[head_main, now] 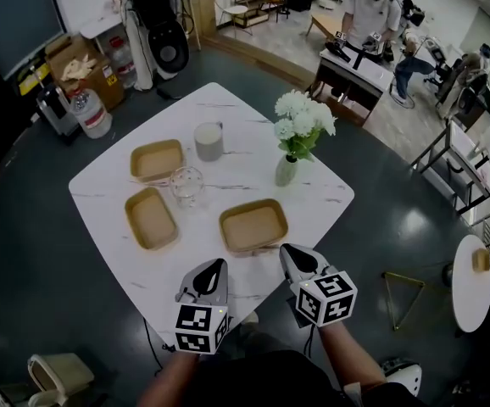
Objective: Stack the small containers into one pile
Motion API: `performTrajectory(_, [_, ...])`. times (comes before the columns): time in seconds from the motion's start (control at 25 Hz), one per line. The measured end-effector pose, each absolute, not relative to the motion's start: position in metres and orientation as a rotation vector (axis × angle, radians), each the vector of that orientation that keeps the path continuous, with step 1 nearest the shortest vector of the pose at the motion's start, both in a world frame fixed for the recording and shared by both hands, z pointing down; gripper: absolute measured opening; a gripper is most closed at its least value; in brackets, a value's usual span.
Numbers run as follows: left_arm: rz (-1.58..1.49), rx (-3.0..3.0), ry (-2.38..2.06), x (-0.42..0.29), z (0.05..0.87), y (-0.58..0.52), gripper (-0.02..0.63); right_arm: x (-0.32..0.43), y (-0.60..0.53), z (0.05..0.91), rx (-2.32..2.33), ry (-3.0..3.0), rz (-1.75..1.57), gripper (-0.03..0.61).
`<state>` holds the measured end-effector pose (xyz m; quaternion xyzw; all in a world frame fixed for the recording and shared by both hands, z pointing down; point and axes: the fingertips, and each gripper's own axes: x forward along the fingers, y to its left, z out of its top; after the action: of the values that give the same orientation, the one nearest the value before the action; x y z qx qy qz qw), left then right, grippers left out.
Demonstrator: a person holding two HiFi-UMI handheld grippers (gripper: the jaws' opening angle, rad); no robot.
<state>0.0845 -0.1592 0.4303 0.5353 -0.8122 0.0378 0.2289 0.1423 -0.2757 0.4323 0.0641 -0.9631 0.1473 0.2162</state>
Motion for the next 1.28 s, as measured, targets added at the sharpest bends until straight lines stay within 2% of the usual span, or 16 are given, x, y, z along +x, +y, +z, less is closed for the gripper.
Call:
performTrajectory(0.64, [0.156, 1.294, -2.286, 0.040, 0.468, -0.191, -0.009, 0.101, -0.343, 0.469, 0.222, -2.606, 0.389, 0.003])
performTrajectory(0.84, [0.154, 1.259, -2.298, 0.030, 0.475, -0.195, 0.028, 0.093, -0.354, 0.483, 0.246, -2.573, 0.395, 0.037])
performTrajectory(1.28, [0.158, 1.266, -2.269, 0.024, 0.490, -0.206, 0.061, 0.078, -0.358, 0.507, 0.260, -2.477, 0.402, 0.050])
